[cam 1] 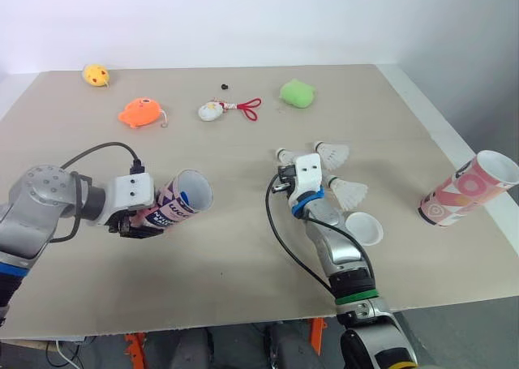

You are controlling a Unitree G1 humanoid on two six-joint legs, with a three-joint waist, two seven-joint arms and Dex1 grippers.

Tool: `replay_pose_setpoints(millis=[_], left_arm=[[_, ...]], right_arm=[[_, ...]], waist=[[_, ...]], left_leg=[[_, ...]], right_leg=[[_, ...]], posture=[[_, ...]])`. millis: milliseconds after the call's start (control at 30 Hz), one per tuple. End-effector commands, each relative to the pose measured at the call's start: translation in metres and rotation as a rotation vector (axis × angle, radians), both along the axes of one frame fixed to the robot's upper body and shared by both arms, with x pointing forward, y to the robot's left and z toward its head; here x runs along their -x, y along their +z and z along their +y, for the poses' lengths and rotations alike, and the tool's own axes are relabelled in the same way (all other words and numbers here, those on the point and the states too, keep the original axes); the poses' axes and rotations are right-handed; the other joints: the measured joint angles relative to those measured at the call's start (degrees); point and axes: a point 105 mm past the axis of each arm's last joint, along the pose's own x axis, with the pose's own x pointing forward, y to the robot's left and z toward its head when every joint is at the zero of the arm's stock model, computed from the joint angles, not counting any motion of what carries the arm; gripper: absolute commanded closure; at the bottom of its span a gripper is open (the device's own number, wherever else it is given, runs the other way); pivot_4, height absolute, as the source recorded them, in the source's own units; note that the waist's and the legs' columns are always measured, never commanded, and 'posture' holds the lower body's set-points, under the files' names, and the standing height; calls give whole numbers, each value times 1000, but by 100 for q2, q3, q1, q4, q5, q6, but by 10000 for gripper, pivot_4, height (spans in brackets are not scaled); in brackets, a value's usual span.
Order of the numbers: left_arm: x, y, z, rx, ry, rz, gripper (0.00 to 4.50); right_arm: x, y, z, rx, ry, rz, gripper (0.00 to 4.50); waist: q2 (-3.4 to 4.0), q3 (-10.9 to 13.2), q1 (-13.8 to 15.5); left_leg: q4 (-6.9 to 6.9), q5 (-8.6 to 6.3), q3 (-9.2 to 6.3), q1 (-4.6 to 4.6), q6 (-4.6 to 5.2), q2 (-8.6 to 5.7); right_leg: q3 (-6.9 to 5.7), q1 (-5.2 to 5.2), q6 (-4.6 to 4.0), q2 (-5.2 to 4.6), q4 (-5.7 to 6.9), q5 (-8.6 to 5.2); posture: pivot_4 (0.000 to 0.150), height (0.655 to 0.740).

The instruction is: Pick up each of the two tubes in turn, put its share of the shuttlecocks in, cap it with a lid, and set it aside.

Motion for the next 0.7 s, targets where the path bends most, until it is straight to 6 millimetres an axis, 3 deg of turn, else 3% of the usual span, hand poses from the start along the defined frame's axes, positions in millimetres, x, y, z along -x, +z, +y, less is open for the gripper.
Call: replay_pose_setpoints(millis=[33, 133, 233, 333, 500, 700], left_arm=[[3, -17, 1, -32, 32, 67, 12675], [1, -16, -1, -34, 40, 76, 12675], [0, -17, -2, -51, 30, 80, 12675], [-4, -16, -6, -44, 15, 76, 12675], [-8, -17, -9, -38, 7, 76, 12675], [-10, -20, -15, -21, -13, 86, 12675]], right_arm=[[9, 27, 6, -58, 74, -114, 43513], [25, 46, 14, -81, 206, -192, 43513], [64, 77, 26, -78, 489, -287, 43513], [94, 98, 30, 39, 688, -308, 43513], [120, 90, 46, 314, 886, -288, 43513], [109, 73, 66, 484, 904, -326, 43513]], waist=[[1, -1, 0], [6, -2, 4], [16, 1, 16], [26, 1, 24], [29, -1, 26], [28, -3, 35]], left_leg=[[0, 0, 0, 2, 0, 0], [0, 0, -1, 4, 0, 0], [3, 0, -2, 2, 0, -3], [5, 0, -3, 15, 0, -3], [6, 4, -6, 74, 7, -2], [8, 10, 3, 93, 17, -11]], right_leg=[[0, 2, 0, 0, 0, 0], [-1, 5, 2, 0, 0, -2], [-1, 8, 7, -2, 0, -4], [-1, 22, 24, -2, 0, -13], [-7, 74, 21, -1, 0, -13], [7, 92, 8, -6, 0, -20]], posture=[[1500, 7400], [1500, 7400], [1500, 7400], [1500, 7400], [1500, 7400], [1500, 7400]])
